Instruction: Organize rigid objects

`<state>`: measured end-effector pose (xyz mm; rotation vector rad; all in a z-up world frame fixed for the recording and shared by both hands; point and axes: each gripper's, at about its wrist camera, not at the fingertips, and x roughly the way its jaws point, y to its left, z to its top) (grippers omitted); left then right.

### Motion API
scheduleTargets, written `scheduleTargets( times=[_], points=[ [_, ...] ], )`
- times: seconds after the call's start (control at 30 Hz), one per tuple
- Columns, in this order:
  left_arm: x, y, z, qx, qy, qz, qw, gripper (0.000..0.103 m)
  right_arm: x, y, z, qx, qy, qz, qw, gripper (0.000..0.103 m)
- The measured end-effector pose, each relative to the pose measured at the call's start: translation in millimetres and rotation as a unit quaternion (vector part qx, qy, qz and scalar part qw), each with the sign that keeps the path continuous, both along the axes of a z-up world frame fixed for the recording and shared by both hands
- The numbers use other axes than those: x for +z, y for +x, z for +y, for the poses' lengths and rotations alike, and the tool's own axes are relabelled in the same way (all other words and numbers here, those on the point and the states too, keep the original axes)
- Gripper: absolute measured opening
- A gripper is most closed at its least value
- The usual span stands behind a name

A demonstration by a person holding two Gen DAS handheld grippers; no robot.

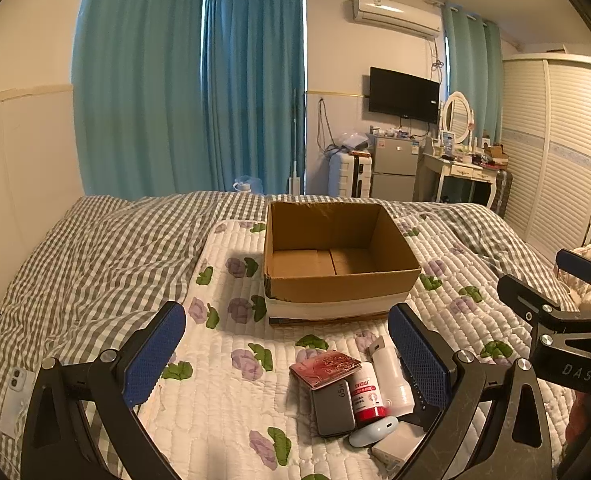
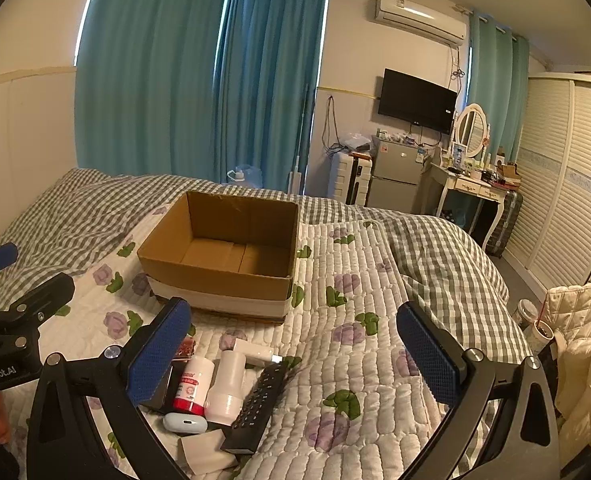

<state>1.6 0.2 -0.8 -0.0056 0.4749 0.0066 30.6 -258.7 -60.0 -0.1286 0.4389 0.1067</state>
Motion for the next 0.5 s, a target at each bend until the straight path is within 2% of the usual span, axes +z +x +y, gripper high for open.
scheduleTargets(
  times=[0.5],
  points=[
    [-0.8, -0.5, -0.8, 0.002, -0.003, 0.001, 1.0, 0.103, -0.8, -1.4, 0.7, 0.001, -0.002, 0.0, 1.0, 0.103]
  ],
)
